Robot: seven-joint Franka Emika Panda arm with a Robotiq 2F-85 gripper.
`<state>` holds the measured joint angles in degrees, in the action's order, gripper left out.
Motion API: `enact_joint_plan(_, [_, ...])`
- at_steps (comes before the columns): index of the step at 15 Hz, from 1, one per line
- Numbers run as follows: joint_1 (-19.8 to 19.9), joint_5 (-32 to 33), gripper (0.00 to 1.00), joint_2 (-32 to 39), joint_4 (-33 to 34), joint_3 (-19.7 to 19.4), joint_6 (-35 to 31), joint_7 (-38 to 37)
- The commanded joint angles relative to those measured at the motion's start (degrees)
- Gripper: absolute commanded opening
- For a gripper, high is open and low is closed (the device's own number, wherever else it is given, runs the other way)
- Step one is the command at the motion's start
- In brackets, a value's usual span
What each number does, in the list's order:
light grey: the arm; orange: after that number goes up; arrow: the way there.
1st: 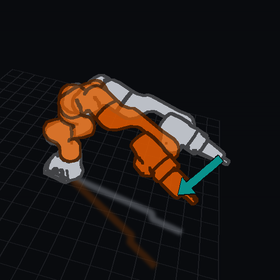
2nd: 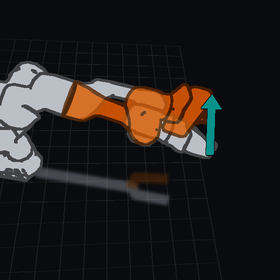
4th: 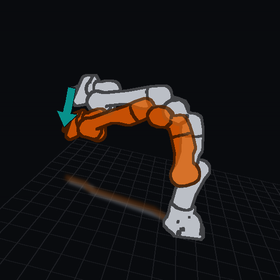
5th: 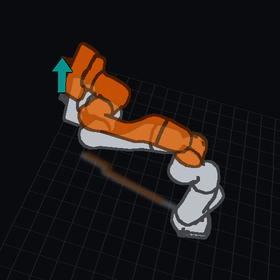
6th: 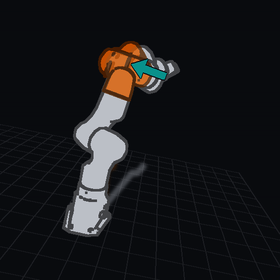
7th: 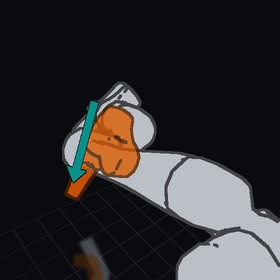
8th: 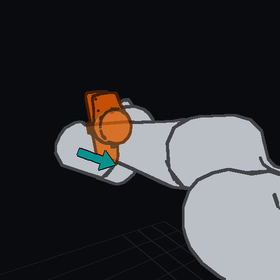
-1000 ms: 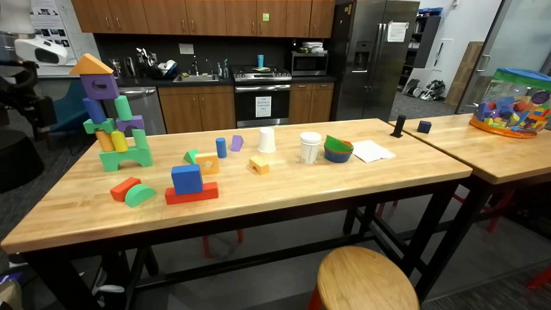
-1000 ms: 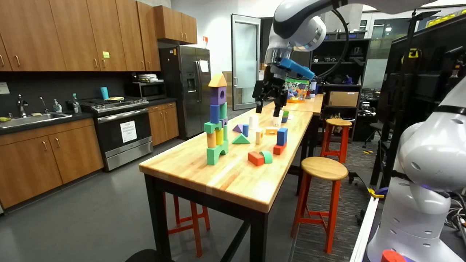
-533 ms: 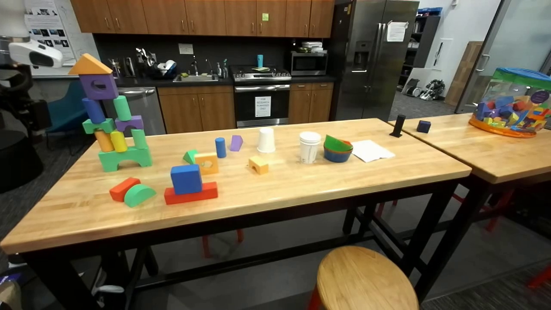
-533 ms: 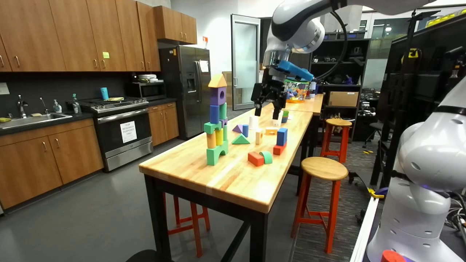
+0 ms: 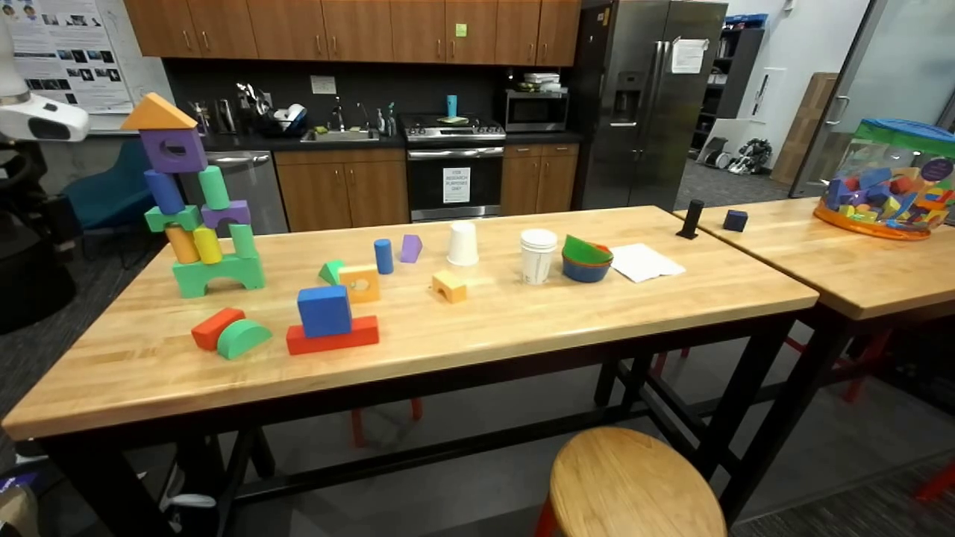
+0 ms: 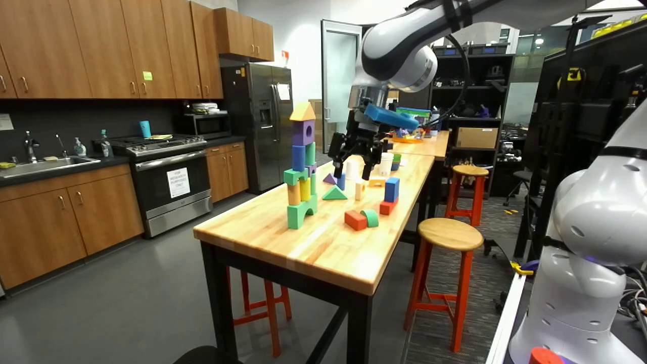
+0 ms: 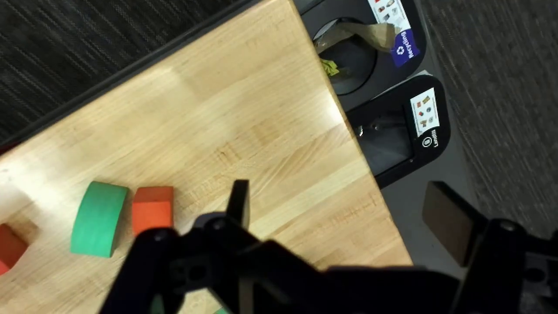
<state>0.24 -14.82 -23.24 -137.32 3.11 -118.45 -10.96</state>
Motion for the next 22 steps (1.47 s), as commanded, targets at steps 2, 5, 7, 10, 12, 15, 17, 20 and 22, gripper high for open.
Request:
enact_joint_plan(2, [0.7,2.5,1.0,1.4,3.6,-1.6,2.3,1.4])
enact_joint_plan(5, [3.2,6.0,1.0,2.4,6.1,-3.8,1.5,0.6])
enact_joint_plan(7, [3.9,6.1,1.0,2.5,6.6,-4.2,0.5,-0.8])
enact_joint_plan(10, [3.8,5.5,1.0,1.6,5.6,-4.9,0.5,0.5])
enact_joint_plan(12, [3.8,5.5,1.0,1.9,5.8,-4.8,0.5,0.3])
enact_joint_plan(15, [3.7,5.5,1.0,2.1,5.8,-4.6,0.5,0.2])
enact_joint_plan(17, [4.7,8.2,1.0,3.3,5.9,-4.3,-0.8,-0.5])
enact_joint_plan(20, [6.2,16.0,1.0,6.1,8.3,-4.9,0.3,2.1])
enact_joint_plan(22, [6.9,20.2,1.0,8.4,10.6,-6.0,1.1,5.3])
